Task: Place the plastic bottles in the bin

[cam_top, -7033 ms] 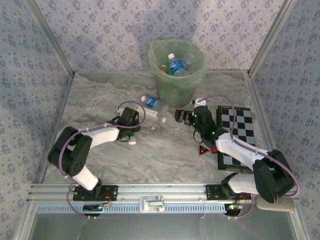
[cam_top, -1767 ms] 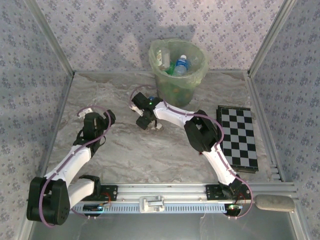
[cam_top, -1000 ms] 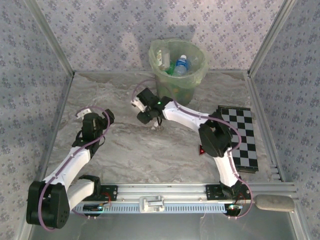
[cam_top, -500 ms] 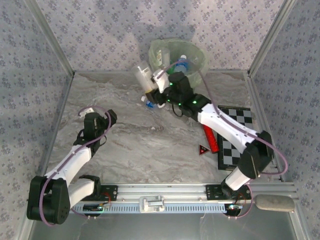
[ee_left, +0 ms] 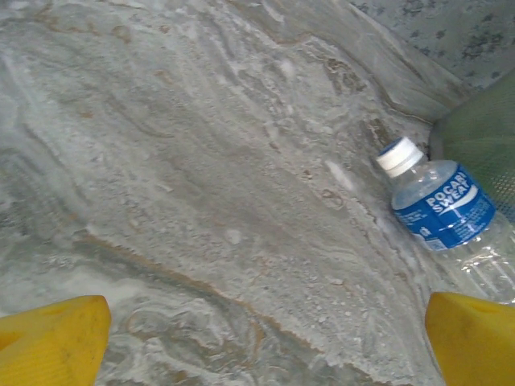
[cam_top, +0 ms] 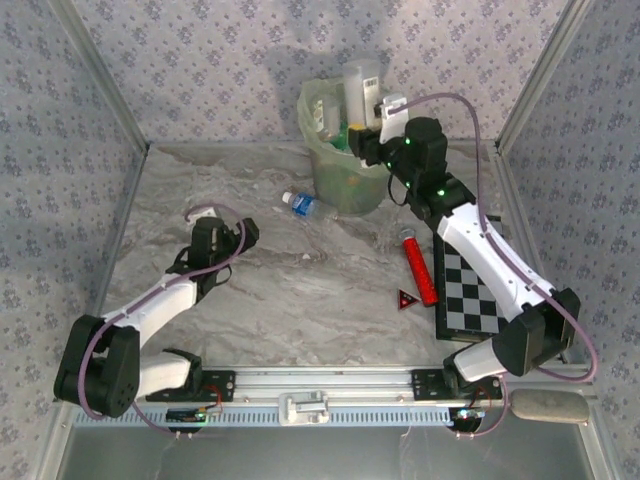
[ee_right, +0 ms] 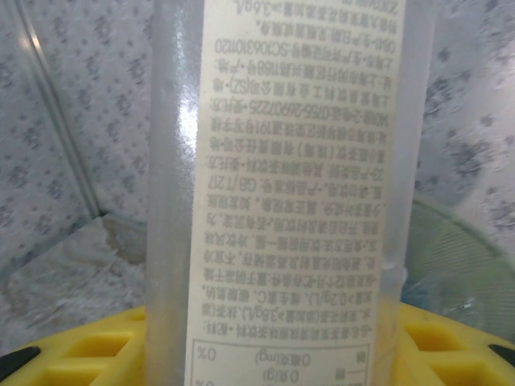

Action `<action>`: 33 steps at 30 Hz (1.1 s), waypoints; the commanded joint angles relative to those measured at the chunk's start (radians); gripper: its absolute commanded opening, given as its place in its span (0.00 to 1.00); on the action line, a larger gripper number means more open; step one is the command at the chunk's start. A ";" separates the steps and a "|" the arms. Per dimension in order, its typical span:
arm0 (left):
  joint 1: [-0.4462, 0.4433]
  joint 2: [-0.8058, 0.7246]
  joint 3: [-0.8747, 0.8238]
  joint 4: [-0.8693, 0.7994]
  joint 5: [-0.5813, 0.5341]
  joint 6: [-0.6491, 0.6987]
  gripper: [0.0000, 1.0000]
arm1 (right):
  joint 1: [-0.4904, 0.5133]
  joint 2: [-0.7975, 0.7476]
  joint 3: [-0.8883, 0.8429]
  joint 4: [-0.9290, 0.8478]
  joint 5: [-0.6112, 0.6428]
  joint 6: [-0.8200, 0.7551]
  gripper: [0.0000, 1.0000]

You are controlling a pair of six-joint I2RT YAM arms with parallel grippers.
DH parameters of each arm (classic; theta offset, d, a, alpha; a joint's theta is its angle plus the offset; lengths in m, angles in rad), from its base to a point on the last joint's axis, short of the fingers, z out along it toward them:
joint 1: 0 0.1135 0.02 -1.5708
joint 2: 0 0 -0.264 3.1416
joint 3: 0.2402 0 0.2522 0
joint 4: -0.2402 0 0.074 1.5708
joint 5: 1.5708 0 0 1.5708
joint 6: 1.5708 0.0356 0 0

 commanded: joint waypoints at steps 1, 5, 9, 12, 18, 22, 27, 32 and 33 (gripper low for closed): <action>-0.025 0.025 0.041 0.028 0.008 0.008 1.00 | -0.025 0.054 0.109 0.004 0.060 0.003 0.49; -0.054 0.046 0.049 0.019 0.007 0.012 1.00 | -0.057 0.143 0.230 -0.072 0.111 -0.050 0.50; -0.065 0.059 0.048 0.010 0.013 0.011 1.00 | -0.092 0.244 0.349 -0.167 0.106 -0.069 0.51; -0.069 0.069 0.051 0.001 0.019 0.015 1.00 | -0.112 0.313 0.433 -0.235 0.094 -0.092 0.51; -0.073 0.078 0.062 -0.010 0.020 0.024 1.00 | -0.131 0.439 0.597 -0.404 0.102 -0.109 0.52; -0.073 0.087 0.077 -0.023 0.020 0.032 1.00 | -0.132 0.485 0.638 -0.459 0.139 -0.118 0.53; -0.074 0.093 0.086 -0.032 0.021 0.036 1.00 | -0.133 0.509 0.654 -0.485 0.157 -0.123 0.54; -0.076 0.098 0.085 -0.032 0.021 0.028 1.00 | -0.124 0.514 0.656 -0.500 0.163 -0.115 0.64; -0.076 0.100 0.086 -0.030 0.021 0.027 1.00 | -0.122 0.515 0.654 -0.500 0.162 -0.111 0.69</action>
